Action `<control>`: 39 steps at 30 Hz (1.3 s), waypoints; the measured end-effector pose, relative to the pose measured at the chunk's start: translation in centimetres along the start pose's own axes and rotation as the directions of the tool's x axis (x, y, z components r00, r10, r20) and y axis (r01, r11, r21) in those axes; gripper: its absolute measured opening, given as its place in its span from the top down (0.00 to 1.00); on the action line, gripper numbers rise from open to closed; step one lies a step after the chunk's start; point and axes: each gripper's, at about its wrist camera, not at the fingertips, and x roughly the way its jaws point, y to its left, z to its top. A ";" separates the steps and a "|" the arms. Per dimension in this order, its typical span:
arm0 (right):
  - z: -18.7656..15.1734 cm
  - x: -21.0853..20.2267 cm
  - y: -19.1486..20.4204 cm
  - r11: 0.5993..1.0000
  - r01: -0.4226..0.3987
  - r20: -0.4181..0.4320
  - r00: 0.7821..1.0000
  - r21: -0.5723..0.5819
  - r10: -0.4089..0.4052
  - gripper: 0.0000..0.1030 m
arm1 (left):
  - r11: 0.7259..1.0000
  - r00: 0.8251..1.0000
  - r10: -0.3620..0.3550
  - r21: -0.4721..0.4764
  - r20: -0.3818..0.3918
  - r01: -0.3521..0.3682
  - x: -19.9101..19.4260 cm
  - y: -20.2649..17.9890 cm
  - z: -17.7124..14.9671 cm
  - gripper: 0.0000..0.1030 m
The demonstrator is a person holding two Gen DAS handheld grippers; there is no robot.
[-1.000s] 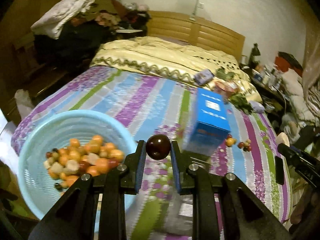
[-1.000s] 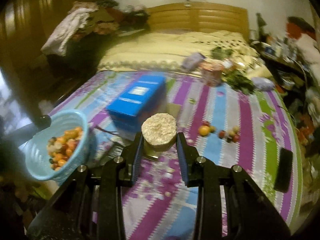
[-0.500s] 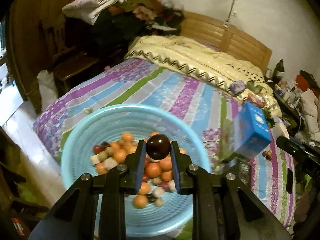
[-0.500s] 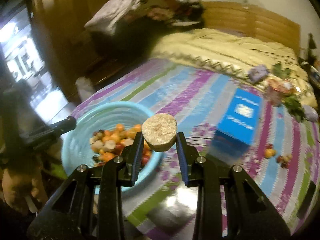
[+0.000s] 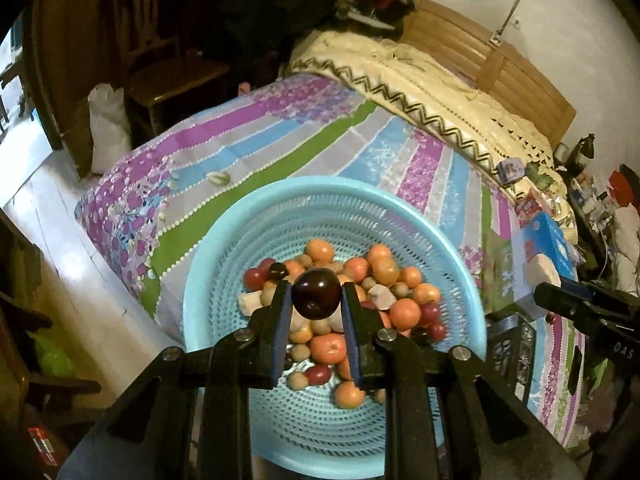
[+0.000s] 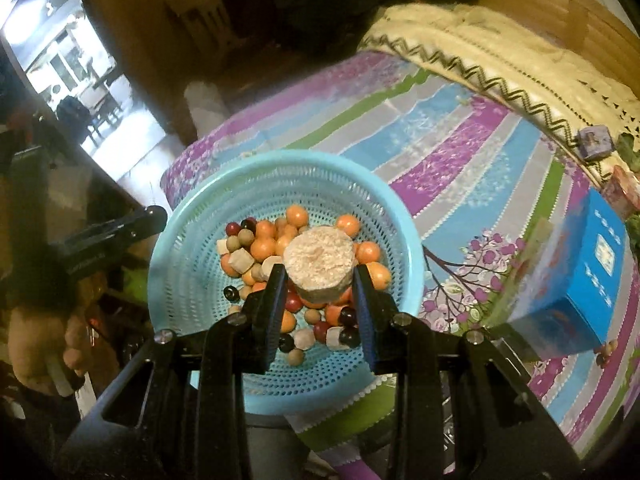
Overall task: Organize fruits
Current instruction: 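Open both tools above the basket to drop the plum and slice, then withdraw both open tools from the basket back to the fruit cluster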
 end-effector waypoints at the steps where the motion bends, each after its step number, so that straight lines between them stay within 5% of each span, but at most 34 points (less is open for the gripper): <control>1: 0.1 0.4 0.1 1.000 -0.004 -0.014 1.000 -0.001 0.004 0.67 | 1.000 1.000 -0.004 -0.001 -0.012 0.004 0.4 0.4 0.2 0.76; 11: 0.3 3.0 0.2 1.000 -0.002 -0.098 0.995 -0.010 0.002 0.67 | 0.998 0.997 -0.013 0.055 -0.070 0.017 2.8 0.0 1.2 0.76; 30: 0.2 4.2 0.3 1.000 -0.027 -0.107 0.994 -0.013 0.026 0.67 | 0.999 0.992 -0.015 0.049 -0.125 0.021 5.4 0.0 0.6 0.76; 33: 0.3 4.3 0.2 0.999 -0.032 -0.106 0.994 -0.010 0.031 0.67 | 0.999 0.991 -0.008 0.050 -0.134 0.015 5.8 -0.2 0.4 0.55; 35: 0.3 4.4 0.2 0.999 -0.031 -0.106 0.994 -0.008 0.030 0.65 | 0.999 0.991 -0.009 0.045 -0.132 0.015 5.9 -0.3 0.3 0.50; 39: 0.1 4.2 -0.2 1.000 -0.024 -0.091 0.996 0.001 0.024 0.42 | 1.000 0.991 0.001 0.030 -0.133 0.003 6.3 -0.1 0.3 0.40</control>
